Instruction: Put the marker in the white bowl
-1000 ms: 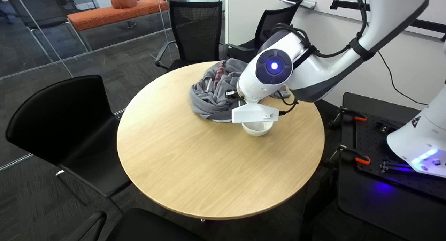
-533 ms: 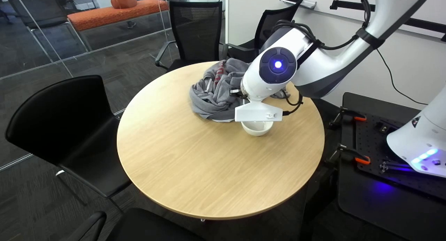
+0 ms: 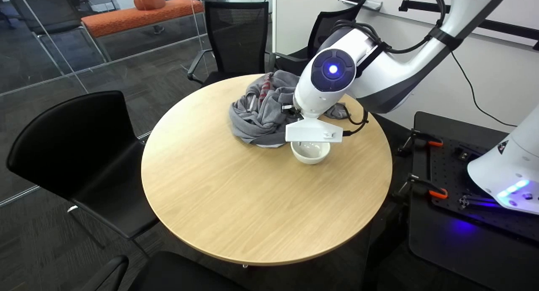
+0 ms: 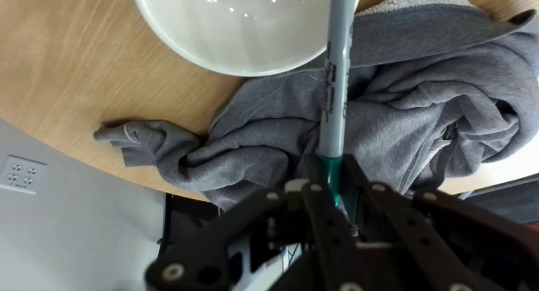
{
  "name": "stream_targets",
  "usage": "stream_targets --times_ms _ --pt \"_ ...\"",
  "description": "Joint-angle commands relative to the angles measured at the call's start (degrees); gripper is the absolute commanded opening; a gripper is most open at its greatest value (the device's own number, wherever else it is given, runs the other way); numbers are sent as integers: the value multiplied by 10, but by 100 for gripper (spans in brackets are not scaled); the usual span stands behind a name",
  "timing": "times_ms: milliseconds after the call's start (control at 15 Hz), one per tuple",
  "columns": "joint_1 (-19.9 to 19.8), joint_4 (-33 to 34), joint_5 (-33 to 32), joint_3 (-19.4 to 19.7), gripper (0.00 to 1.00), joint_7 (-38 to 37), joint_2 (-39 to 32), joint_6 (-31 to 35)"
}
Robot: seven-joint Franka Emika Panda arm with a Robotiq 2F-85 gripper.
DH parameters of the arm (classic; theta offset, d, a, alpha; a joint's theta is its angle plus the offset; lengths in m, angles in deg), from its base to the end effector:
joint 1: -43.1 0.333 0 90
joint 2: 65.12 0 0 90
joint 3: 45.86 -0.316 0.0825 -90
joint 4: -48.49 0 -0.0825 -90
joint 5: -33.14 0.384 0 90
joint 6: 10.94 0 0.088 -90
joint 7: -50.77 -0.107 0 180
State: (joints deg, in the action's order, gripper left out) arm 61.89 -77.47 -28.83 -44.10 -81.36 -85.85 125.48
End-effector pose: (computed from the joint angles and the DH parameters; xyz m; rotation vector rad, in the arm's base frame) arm 0.5198 0.1496 0.2059 2.2761 -1.4331 0.8340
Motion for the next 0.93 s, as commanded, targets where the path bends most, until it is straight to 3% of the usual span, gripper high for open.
stream_targets --times_ms 0,867 --pt "-27 -7 -7 -22 4 -20 10 -23" --pt "-50 1 9 -34 4 4 -30 -48"
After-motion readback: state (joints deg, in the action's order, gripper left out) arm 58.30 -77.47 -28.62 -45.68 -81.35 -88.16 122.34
